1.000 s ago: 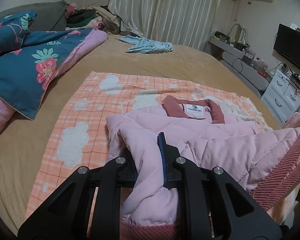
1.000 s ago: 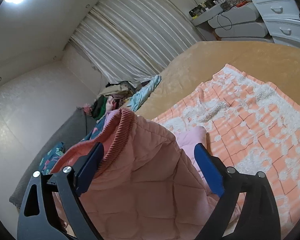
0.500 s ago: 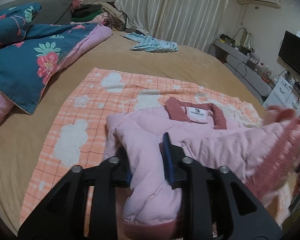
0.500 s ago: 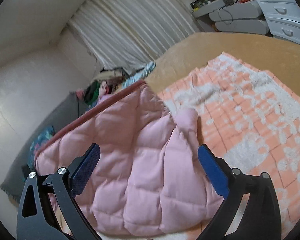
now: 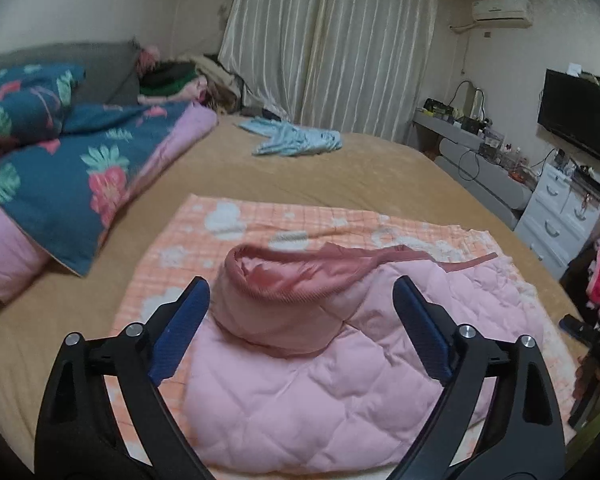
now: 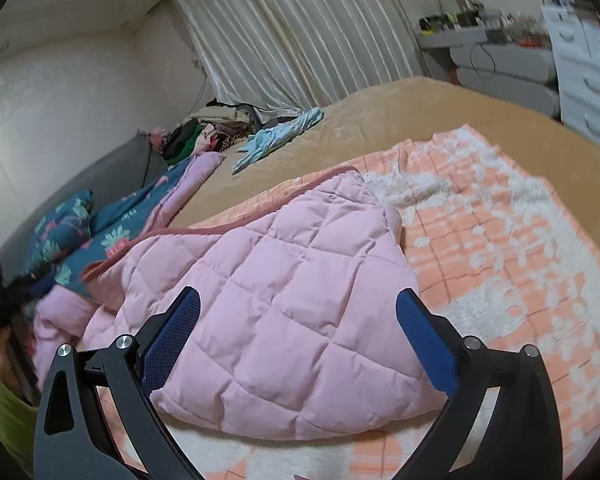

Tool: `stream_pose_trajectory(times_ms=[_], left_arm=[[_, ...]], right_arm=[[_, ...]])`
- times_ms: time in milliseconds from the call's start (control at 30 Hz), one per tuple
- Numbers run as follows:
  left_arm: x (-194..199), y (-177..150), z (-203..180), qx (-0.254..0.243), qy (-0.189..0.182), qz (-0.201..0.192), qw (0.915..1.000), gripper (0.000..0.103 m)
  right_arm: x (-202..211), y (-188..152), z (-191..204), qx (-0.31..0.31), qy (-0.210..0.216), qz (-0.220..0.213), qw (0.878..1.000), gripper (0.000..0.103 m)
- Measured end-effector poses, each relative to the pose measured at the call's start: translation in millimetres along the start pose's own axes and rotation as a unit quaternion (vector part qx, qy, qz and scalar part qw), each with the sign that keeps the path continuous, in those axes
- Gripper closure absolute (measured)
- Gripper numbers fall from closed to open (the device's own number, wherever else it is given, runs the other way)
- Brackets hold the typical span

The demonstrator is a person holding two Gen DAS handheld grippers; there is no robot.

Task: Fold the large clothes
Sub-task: 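Lift the hem with both tools and fold it toward the collar, then press the folded hem flat with both tools and open them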

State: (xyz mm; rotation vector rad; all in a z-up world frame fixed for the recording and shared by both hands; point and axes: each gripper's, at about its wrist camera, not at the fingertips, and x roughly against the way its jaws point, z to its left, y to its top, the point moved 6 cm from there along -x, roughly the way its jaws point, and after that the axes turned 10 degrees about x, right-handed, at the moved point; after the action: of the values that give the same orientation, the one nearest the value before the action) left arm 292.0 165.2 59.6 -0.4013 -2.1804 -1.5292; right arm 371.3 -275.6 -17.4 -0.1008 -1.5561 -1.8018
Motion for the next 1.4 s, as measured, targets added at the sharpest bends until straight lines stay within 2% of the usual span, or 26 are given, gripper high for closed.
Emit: stream_pose_trajectory(times_ms=[133,233,400,567,633,833,867,900,933,967,1000,1067,1167,1300,1400], left_arm=[[-4,-13,14,-0.015,0.031,0.007,0.9994,0.011],[-19,-39,40,-0.002,0.056,0.039,0.9977,0.011],[-41,-80,81,0.028,0.068,0.087,0.9935,0.009],[-58,-113,109,0.100,0.035,0.127,0.9863,0.009],[-62,-119,110,0.115,0.016,0.128,0.9849,0.009],[-75,-131,96,0.116,-0.019,0.135,0.9839,0.010],[-76,-132,90,0.109,-0.024,0.134,0.9847,0.022],[-77,-132,86,0.102,-0.027,0.133,0.9855,0.027],[-78,-131,82,0.092,-0.022,0.130,0.9869,0.037],[-79,-130,76,0.075,-0.019,0.124,0.9892,0.058],[-78,-128,71,0.062,-0.015,0.116,0.9912,0.063],[-75,-123,65,0.042,-0.005,0.103,0.9938,0.079],[-67,-110,57,0.023,-0.005,0.075,0.9969,0.082],[-68,-87,49,0.008,-0.004,0.050,0.9987,0.084],[-79,-74,47,0.012,0.001,0.044,0.9989,0.084]], right_arm=[[5,-2,7,0.035,-0.023,0.007,0.999,0.005],[2,-6,8,0.063,-0.053,0.022,0.996,0.005],[-10,-16,1,0.090,-0.082,0.053,0.991,0.005],[-40,-24,-16,0.115,-0.121,0.098,0.981,0.005],[-52,-25,-25,0.107,-0.127,0.112,0.980,0.005],[-81,-33,-41,0.086,-0.129,0.138,0.978,0.006],[-83,-35,-41,0.085,-0.125,0.138,0.979,0.008],[-85,-37,-41,0.085,-0.120,0.136,0.980,0.014],[-86,-40,-37,0.087,-0.110,0.135,0.981,0.033],[-87,-42,-33,0.091,-0.108,0.133,0.981,0.044],[-86,-42,-30,0.103,-0.120,0.128,0.979,0.049],[-81,-42,-22,0.126,-0.135,0.111,0.976,0.065],[-71,-37,-18,0.128,-0.154,0.082,0.976,0.077],[-61,-17,-15,0.122,-0.170,0.041,0.977,0.081],[-62,-3,-18,0.114,-0.178,0.032,0.977,0.081]])
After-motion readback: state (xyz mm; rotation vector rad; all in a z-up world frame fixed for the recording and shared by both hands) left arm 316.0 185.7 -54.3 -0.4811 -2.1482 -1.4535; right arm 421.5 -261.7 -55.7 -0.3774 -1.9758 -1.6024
